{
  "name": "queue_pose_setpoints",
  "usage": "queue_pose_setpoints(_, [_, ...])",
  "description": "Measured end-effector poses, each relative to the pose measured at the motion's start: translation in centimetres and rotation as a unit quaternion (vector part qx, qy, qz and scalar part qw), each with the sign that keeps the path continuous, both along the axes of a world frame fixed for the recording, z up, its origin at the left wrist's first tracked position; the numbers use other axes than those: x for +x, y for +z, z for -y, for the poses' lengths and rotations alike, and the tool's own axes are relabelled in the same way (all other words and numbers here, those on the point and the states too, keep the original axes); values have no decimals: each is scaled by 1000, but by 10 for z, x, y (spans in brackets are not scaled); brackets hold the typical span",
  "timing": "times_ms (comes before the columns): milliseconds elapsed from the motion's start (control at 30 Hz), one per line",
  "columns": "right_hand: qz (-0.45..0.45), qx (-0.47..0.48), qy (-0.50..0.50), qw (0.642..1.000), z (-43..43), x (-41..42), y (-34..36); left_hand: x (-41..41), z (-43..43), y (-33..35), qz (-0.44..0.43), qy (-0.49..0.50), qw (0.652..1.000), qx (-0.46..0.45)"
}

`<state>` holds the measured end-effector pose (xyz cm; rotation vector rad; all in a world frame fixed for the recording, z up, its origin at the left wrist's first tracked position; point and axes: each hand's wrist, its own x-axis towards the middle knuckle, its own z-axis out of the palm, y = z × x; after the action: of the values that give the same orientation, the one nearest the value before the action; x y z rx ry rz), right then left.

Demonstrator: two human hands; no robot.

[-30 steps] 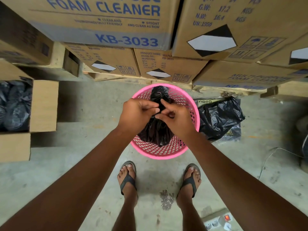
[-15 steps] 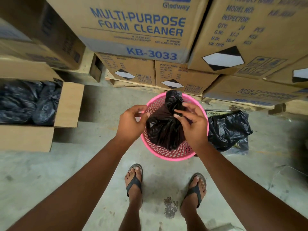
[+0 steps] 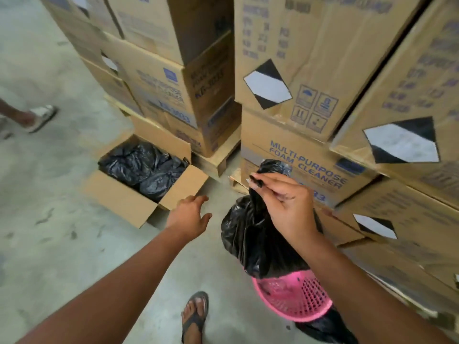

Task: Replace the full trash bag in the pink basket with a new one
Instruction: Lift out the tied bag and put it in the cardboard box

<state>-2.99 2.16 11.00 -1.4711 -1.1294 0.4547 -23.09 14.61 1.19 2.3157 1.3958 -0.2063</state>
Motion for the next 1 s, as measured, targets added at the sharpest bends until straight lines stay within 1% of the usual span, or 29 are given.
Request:
queue_pose_setpoints(67, [-6,5,3,1000,-26,-11,6,-24,-19,-4,-31,15,999,5])
queue_pose_setpoints(167, [1,-4,-28,1000,-71,-25,-9,-57,-47,-15,-72,58,996,-3])
queue_pose_setpoints(267, [41,-34,-55,997,-128,-47,-44,-88,-77,-27,-80,97,992,-10])
queue_pose_setpoints(300, [38,-51,-60,996,-149,-57,-54,-98,-88,-31,-76,108,991,-9])
queue_pose_setpoints(467, [-29,-125,-28,991,-254,-119,-90,-148,-146,-41,-86,119,989,2])
queue_pose_setpoints(533, [-50,-135,-2,990,-293,-141,-102,-162,-167,-46,-81,124,989,7])
queue_pose_setpoints(667, [-86,-148,20,985,-358,-176,-122,-183,-203,-61,-74,119,990,13])
queue_pose_setpoints(733, [-106,-164,36,980,-378,-186,-129,-187,-215,-67,-70,120,990,15])
queue_pose_setpoints(833, [-94,-181,67,977,-386,-185,-133,-182,-227,-74,-63,109,992,19])
queue_pose_setpoints(1000, [-18,-212,83,974,-347,-146,-154,-143,-231,-81,-62,62,996,13])
